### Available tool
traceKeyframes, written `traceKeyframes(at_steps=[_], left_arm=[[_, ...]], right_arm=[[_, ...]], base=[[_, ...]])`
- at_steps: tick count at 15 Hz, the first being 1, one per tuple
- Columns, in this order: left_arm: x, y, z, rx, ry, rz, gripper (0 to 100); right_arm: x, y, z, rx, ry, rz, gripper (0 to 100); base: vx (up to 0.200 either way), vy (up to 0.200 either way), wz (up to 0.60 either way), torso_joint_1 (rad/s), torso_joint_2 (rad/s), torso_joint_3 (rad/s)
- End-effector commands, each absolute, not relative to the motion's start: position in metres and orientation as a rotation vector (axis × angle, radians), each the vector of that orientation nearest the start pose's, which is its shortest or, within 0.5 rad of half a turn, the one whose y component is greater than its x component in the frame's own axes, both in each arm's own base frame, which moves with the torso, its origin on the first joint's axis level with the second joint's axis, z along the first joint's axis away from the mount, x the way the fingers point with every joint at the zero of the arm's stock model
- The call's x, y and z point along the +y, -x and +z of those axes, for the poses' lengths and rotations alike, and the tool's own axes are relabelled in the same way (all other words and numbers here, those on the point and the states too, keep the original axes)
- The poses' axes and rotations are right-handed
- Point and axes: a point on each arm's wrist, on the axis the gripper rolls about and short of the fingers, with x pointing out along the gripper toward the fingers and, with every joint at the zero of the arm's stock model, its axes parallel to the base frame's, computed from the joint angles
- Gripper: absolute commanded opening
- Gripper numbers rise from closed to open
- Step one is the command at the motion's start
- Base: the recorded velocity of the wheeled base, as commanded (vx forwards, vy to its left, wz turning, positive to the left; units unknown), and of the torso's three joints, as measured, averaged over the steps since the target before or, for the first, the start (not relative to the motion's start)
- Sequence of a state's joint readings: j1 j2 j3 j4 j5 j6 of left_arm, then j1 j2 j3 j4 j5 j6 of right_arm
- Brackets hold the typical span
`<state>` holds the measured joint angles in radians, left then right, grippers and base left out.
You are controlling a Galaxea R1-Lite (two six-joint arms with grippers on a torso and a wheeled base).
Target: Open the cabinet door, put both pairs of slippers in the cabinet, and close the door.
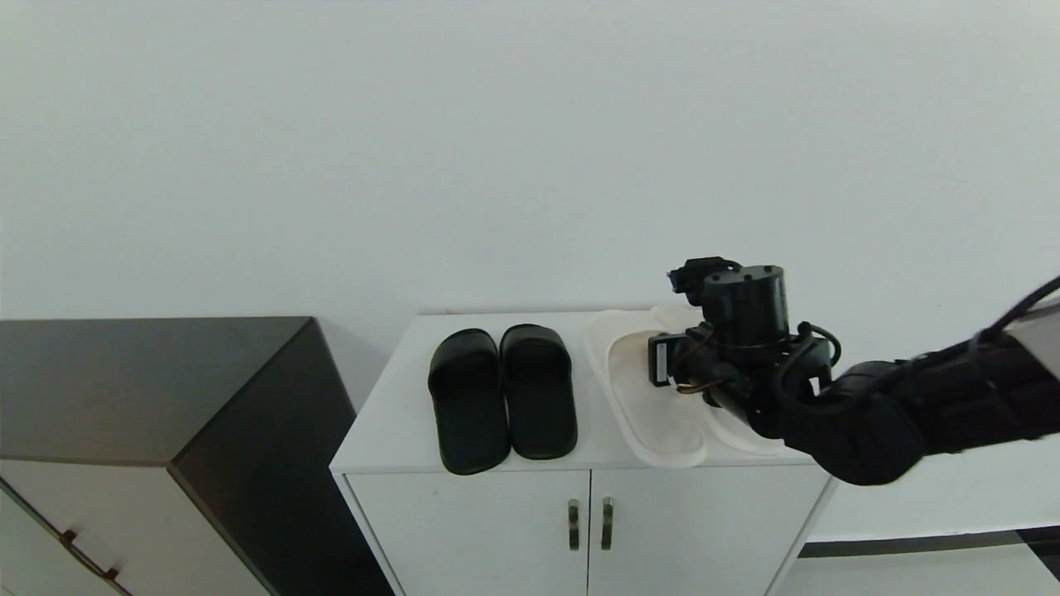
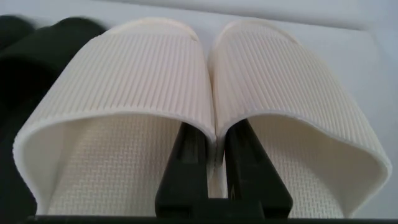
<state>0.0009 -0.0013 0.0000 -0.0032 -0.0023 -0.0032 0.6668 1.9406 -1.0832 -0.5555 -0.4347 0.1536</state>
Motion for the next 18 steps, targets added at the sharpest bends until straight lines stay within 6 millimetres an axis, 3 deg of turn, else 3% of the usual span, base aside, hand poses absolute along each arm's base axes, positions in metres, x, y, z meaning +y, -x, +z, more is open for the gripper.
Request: traceKeyframes(at_steps=[1, 3, 4, 8, 18], left_arm=[[0.0, 0.023, 0.076, -0.005, 0.003, 0.0, 0], [0.0, 0.023, 0.076, -0.003, 0.003, -0.002, 0], [0.0, 0.023, 0.076, -0.005, 0.005, -0.002, 0], [0.0, 0.023, 0.076, -0.003, 0.005, -0.002, 0], [0.0, 0.023, 0.076, -0.003, 0.0, -0.003, 0]], right_arm=[[0.209, -0.226, 0.2, 0.252, 0.004, 0.338, 0], [0.203, -0.195, 0.193, 0.282, 0.029, 0.41, 0], [0.203, -0.191, 0.191, 0.289, 0.035, 0.424, 0], [0.202, -0.187, 0.186, 0.308, 0.04, 0.462, 0], [0.203, -0.182, 0.179, 0.33, 0.058, 0.479, 0]], base=[[0.0, 0.0, 0.0, 0.0, 0.0, 0.0], [0.0, 0.0, 0.0, 0.0, 0.0, 0.0], [0.0, 0.0, 0.0, 0.0, 0.0, 0.0], [0.0, 0.0, 0.0, 0.0, 0.0, 0.0], [-0.2, 0.0, 0.0, 0.002, 0.0, 0.0]])
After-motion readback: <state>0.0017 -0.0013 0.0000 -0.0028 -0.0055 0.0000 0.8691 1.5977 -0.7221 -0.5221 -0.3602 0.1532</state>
